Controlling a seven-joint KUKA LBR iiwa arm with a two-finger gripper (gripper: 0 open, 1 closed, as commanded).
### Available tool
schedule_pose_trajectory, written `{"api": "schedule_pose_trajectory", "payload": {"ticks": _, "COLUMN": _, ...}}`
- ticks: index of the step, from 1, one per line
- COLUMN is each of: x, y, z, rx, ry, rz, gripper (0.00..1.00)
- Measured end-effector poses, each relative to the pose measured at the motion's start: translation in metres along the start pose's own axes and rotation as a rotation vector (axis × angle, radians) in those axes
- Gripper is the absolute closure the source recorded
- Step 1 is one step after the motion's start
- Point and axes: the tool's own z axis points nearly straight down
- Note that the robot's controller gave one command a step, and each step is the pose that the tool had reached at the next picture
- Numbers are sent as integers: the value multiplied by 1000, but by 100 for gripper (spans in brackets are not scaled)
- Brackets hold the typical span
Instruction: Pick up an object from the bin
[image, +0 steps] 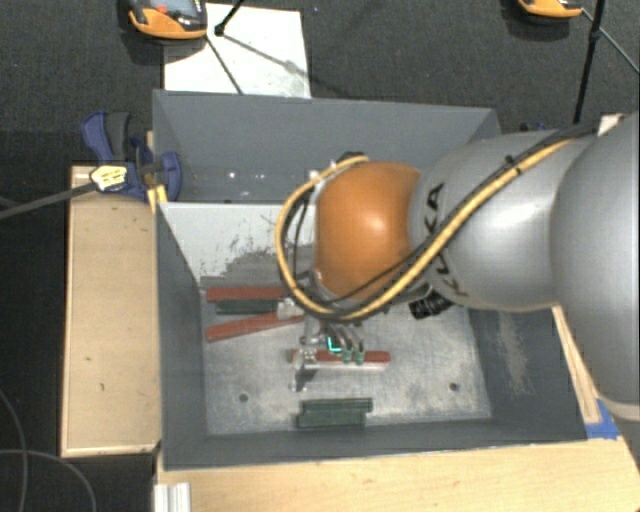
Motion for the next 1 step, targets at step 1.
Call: {"api": "schedule_pose_trajectory", "payload": {"ticks": 1, "x": -2, "y": -1, "z": -4, "rx": -1, "ry": -8, "rz": 5, "gripper": 0}}
